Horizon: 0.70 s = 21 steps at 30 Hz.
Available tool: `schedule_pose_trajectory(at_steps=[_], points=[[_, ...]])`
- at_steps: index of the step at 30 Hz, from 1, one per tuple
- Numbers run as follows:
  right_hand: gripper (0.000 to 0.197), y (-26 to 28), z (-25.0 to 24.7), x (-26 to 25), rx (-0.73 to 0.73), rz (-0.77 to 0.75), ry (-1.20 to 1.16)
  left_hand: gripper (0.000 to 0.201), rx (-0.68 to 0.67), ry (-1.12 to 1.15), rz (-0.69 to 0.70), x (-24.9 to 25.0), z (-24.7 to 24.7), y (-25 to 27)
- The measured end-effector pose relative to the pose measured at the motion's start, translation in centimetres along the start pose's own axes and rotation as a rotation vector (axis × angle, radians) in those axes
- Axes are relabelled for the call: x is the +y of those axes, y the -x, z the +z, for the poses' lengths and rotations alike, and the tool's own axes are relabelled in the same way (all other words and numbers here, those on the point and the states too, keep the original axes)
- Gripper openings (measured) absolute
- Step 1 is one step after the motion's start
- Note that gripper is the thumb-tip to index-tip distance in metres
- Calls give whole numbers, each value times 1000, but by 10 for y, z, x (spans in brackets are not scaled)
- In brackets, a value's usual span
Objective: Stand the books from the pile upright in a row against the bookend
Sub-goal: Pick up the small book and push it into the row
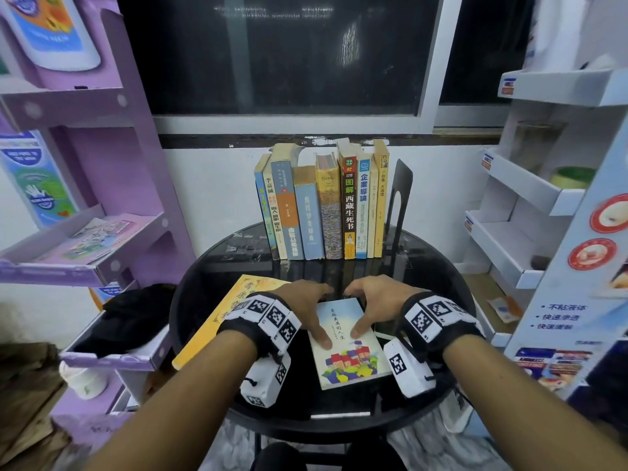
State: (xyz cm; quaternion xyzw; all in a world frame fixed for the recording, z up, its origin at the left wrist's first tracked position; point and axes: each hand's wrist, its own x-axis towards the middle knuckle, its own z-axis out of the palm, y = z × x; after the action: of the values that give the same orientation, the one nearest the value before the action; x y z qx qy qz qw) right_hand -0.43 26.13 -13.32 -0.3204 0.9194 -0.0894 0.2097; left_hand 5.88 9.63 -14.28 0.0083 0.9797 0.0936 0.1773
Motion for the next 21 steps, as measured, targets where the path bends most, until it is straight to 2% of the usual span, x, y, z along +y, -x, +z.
schedule_pose_trajectory(at_steps=[13,21], points=[[80,-3,7,-1,100,-31,10,89,4,-34,22,4,0,6],[71,-1,7,0,113,-40,-80,91,5,63,4,0,1,8]])
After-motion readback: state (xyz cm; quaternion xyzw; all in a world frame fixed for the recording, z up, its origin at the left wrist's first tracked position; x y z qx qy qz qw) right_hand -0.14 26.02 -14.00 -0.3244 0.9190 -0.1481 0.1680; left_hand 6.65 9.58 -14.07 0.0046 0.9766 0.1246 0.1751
